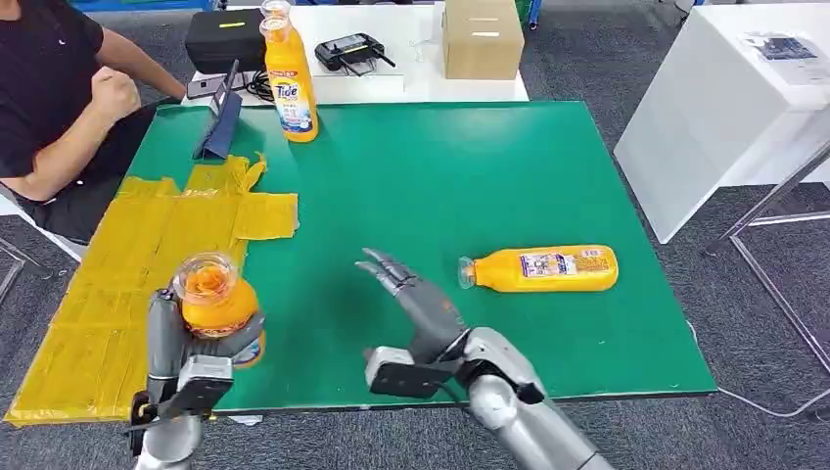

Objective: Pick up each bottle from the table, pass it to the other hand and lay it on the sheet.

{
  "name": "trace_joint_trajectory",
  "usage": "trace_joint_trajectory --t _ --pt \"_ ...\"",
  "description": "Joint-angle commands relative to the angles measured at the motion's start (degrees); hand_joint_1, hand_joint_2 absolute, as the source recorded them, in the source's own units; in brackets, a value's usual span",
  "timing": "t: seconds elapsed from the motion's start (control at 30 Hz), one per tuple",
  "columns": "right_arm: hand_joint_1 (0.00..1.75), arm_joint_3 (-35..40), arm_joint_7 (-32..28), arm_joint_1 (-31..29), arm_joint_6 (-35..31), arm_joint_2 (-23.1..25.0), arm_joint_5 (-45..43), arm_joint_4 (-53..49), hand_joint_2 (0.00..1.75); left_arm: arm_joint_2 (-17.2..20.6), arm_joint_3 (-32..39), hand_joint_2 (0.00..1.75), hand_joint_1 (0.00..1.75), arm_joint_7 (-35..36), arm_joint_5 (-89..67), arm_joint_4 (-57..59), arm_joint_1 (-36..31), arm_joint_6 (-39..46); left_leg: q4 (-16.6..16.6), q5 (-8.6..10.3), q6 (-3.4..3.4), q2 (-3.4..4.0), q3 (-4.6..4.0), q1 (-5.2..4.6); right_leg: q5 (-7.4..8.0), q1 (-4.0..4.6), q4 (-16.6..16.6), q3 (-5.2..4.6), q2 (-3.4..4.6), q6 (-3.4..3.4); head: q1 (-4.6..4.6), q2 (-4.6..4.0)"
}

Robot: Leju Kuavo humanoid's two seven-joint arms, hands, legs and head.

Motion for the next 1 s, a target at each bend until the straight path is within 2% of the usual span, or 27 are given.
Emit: trace_joint_trajectory --t 0.03,0.13,0.17,0.2,0.27,0.43,0.47,0.5,0.53,0.6,0.67,0.87,0.9,0.93,1.0 --pt "0.0 -9.4 0.7 -3.6 1.8 -11.7 0.8 -6.3 1.75 2.2 -1.5 1.75 1.75 11.8 -32.9 6.6 -1.3 11.3 -0.2 0.04 0.22 -0.43 0.24 -0.22 -0.09 -0.23 -0.1 0.24 -0.15 0.14 0.02 0.0" --pt "0.0 -10.5 0.8 -4.7 2.3 -12.6 0.4 -6.1 1.75 2.1 -1.6 1.75 1.75 12.6 -35.9 7.7 -1.9 11.3 -0.1 0.02 0.14 -0.18 0.1 -0.17 -0.03 -0.2 0.0 0.07 -0.07 0.07 -0.02 0.0" --pt "0.0 -11.2 0.7 -5.0 2.2 -12.6 0.4 -6.0 1.75 3.1 -2.6 1.75 1.75 15.6 -43.6 10.0 -2.2 11.3 -0.2 0.05 0.19 -0.34 0.14 -0.23 -0.05 -0.26 0.0 0.13 -0.17 0.09 -0.02 0.0" --pt "0.0 -11.3 0.9 -6.1 2.4 -13.0 0.5 -5.2 1.75 4.9 -5.1 1.75 1.75 19.9 -48.4 13.1 -2.8 11.3 -0.2 0.08 0.23 -0.49 0.22 -0.28 -0.05 -0.31 -0.1 0.21 -0.2 0.11 0.0 0.0" --pt "0.0 -11.8 1.6 -8.5 3.5 -13.2 0.1 -2.4 1.75 14.7 -15.5 1.75 1.75 30.1 -48.7 19.0 -5.3 11.3 -0.3 0.11 0.2 -0.36 0.23 -0.27 -0.01 -0.3 -0.1 0.16 -0.1 0.07 0.0 0.0" --pt "0.0 -11.8 1.6 -8.5 3.5 -13.2 0.1 -2.4 1.75 14.7 -15.5 1.75 1.75 30.1 -48.7 19.0 -5.3 11.3 -0.3 0.14 0.23 -0.31 0.26 -0.2 -0.01 -0.23 -0.1 0.17 -0.07 0.06 -0.02 0.0" --pt "0.0 -11.5 1.8 -10.2 4.3 -13.0 0.0 0.1 1.75 21.6 -26.4 1.75 1.75 39.3 -48.7 25.1 -9.2 11.3 -0.2 0.08 0.19 -0.18 0.17 -0.14 -0.02 -0.17 0.0 0.11 -0.03 0.06 -0.02 0.0" --pt "0.0 -11.1 2.0 -12.0 4.8 -12.4 0.0 2.3 1.75 23.9 -37.6 1.75 1.75 47.1 -48.7 31.4 -13.5 11.3 -0.3 0.11 0.25 -0.27 0.24 -0.2 -0.03 -0.24 -0.1 0.17 -0.05 0.09 -0.02 0.0" --pt "0.0 -10.7 2.5 -14.0 5.8 -11.8 -0.1 4.9 1.75 22.6 -39.6 1.75 1.75 46.0 -48.7 36.4 -14.9 11.2 -0.2 0.17 0.2 -0.34 0.14 -0.16 -0.02 -0.17 0.0 0.1 -0.21 0.06 -0.02 0.0" --pt "0.0 -9.7 2.8 -18.4 8.6 -10.2 -1.0 11.4 1.75 20.0 -38.8 1.75 1.75 39.2 -48.7 46.3 -17.4 10.8 -0.3 0.27 0.3 -0.63 0.3 -0.31 -0.02 -0.31 -0.1 0.26 -0.35 0.13 0.0 0.0" --pt "0.0 -8.0 2.5 -21.9 11.5 -9.7 -1.8 17.0 1.75 20.6 -44.0 1.75 1.75 40.5 -48.7 55.9 -22.3 7.0 -0.4 0.29 0.28 -0.15 0.34 -0.3 0.13 -0.31 -0.1 0.15 0.11 0.1 -0.06 0.0" --pt "0.0 -7.8 1.9 -22.0 11.4 -9.7 -2.0 17.9 1.75 20.0 -43.3 1.75 1.75 39.6 -48.7 58.5 -23.4 8.4 -0.3 0.31 0.34 -0.38 0.36 -0.38 0.06 -0.48 0.1 0.34 -0.13 0.1 0.02 0.0" --pt "0.0 -7.0 2.4 -22.1 12.4 -10.3 -2.2 17.6 1.75 21.0 -46.6 1.75 0.0 42.6 -48.7 58.0 -24.1 7.2 -0.4 0.38 0.39 -0.48 0.49 -0.44 0.11 -0.55 0.0 0.5 -0.2 0.12 -0.02 0.0" --pt "0.0 -6.5 2.8 -22.4 12.8 -10.3 -2.2 18.3 1.75 20.9 -47.2 1.75 0.0 43.5 -48.7 58.9 -24.8 6.0 -0.2 0.3 0.33 -0.51 0.42 -0.38 0.08 -0.49 0.1 0.48 -0.26 0.1 0.0 0.0" --pt "0.0 -5.7 2.5 -22.8 13.0 -10.2 -2.6 20.8 1.75 22.0 -52.7 1.75 0.0 48.8 -48.7 61.7 -27.5 5.7 -0.4 0.42 0.39 -0.49 0.46 -0.44 0.21 -0.56 0.0 0.5 -0.13 0.11 -0.02 0.0"
